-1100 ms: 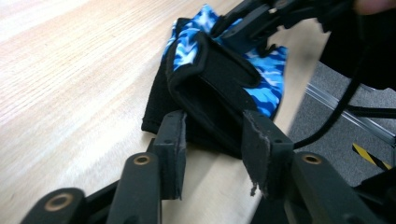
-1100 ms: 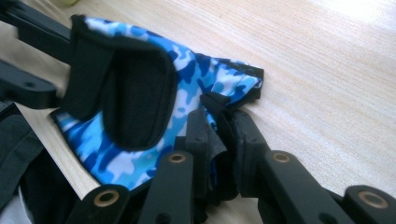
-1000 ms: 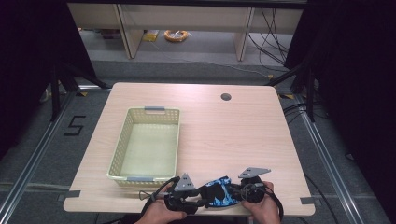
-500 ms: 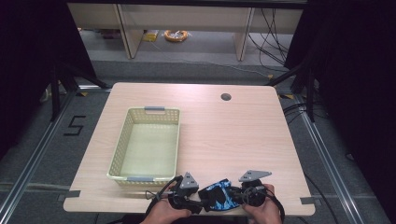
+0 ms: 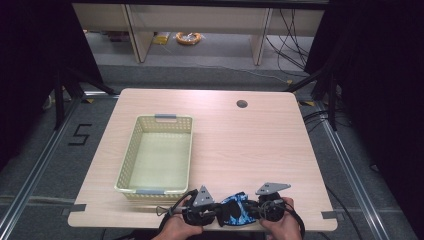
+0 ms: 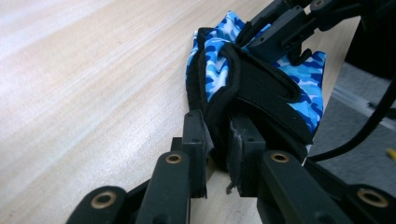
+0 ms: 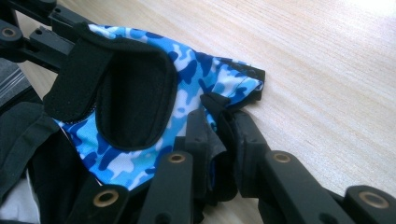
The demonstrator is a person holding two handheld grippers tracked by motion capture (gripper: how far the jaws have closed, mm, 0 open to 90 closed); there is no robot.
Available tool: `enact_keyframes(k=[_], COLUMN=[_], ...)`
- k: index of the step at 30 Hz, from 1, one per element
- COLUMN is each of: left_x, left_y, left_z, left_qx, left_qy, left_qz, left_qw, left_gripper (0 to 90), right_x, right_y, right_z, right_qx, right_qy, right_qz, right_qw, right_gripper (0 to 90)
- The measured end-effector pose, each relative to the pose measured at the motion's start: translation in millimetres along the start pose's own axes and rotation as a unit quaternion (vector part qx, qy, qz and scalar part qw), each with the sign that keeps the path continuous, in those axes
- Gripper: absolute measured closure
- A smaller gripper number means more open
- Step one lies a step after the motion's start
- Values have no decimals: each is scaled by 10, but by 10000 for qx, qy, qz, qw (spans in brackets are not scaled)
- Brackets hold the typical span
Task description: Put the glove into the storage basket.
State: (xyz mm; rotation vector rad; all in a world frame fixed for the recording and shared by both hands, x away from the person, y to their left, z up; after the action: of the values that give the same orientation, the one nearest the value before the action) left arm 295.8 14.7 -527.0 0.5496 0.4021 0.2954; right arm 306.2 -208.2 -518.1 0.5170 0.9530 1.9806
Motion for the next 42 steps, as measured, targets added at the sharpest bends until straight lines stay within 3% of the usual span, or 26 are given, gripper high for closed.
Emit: enact_keyframes(k=[2, 3, 6, 7, 8, 10, 11, 12, 14, 15, 16, 17, 20, 21, 22, 23, 24, 25, 29, 31, 32, 33, 35, 36, 37, 42], left_x=[13, 11, -4, -18, -22, -32, -53, -45, -71, -87, -112, -125, -168, -173, -184, -181, -172, -167, -77, -24, 21, 59, 141, 141, 228, 411], left_y=[24, 19, 50, 50, 76, 112, 116, 139, 197, 225, 269, 302, 452, 513, 559, 625, 672, 722, 943, 1035, 1095, 1150, 1278, 1278, 1418, 1662], left_z=[4, 11, 13, 15, 22, 33, 29, 31, 42, 66, 94, 112, 198, 231, 263, 304, 341, 373, 501, 538, 557, 572, 592, 592, 605, 575], left_qx=[87, -66, 2, -61, 11, -75, -180, -248, -264, -342, -435, -464, -546, -473, -544, -456, -489, -510, -574, -674, -668, -772, -804, -804, -822, -833], left_qy=[-9, 94, -66, -69, -168, -203, -19, -143, -22, -105, -91, -49, -72, -139, -132, -190, -304, -301, -291, -259, -320, -279, -271, -271, -192, -110], left_qz=[27, -15, 18, 38, 74, 38, 32, 19, 33, 0, 3, -35, -63, -68, -66, -68, -58, 5, 12, 128, 172, 201, 333, 333, 410, 542], left_qw=[10000, 9999, 10000, 10000, 9998, 9998, 9998, 9996, 9996, 9994, 9990, 9989, 9985, 9988, 9984, 9988, 9983, 9982, 9979, 9973, 9971, 9964, 9958, 9958, 9956, 9950], left_gripper=[795, 797, 801, 803, 803, 804, 803, 804, 804, 805, 805, 805, 805, 804, 804, 804, 804, 804, 803, 803, 803, 802, 803, 802, 803, 802], right_x=[-10, -17, -10, -7, -18, -3, 13, 23, 22, 34, 38, 73, 70, 109, 111, 152, 155, 207, 247, 310, 304, 334, 376, 376, 442, 588], right_y=[6, 10, 47, 41, 68, 102, 106, 135, 186, 209, 237, 288, 382, 441, 472, 514, 543, 579, 648, 659, 637, 646, 628, 628, 593, 493], right_z=[3, 8, 14, 21, 31, 44, 53, 58, 85, 98, 109, 125, 201, 225, 261, 289, 330, 364, 566, 713, 781, 854, 1023, 1023, 1186, 1466], right_qx=[65, 23, -21, -179, -124, -123, -276, -205, -306, -355, -413, -405, -727, -718, -858, -879, -976, -971, -1248, -1255, -1372, -1327, -1483, -1483, -1453, -1452], right_qy=[44, 15, -146, -167, -32, -20, -69, -123, -35, -59, -66, -228, -110, -261, -154, -198, -52, -148, -15, -98, 98, 69, 161, 161, 224, 306], right_qz=[-26, 13, 82, 41, 45, 40, 70, 140, 188, 201, 223, 261, 341, 387, 378, 382, 312, 344, 272, 340, 389, 337, 291, 291, 385, 496], right_qw=[10000, 10000, 9999, 9997, 9999, 9999, 9996, 9996, 9993, 9991, 9989, 9986, 9967, 9963, 9955, 9952, 9947, 9946, 9918, 9915, 9897, 9906, 9884, 9884, 9884, 9877], right_gripper=[797, 800, 808, 810, 812, 814, 815, 816, 818, 818, 819, 820, 820, 820, 821, 820, 820, 820, 821, 821, 820, 820, 821, 821, 820, 820])
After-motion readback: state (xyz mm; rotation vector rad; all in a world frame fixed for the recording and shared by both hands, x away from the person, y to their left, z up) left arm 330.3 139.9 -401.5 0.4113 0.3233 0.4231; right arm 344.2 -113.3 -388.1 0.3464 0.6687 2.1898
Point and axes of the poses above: each handheld gripper's, and its own axes: y roughly backward along the jaws, z roughly out of its top, x roughly to its left, the point moved 2 cm from there along -y, roughly forward along the jaws, and after that the axes turned 14 degrees about -z, right-handed, at the moved point
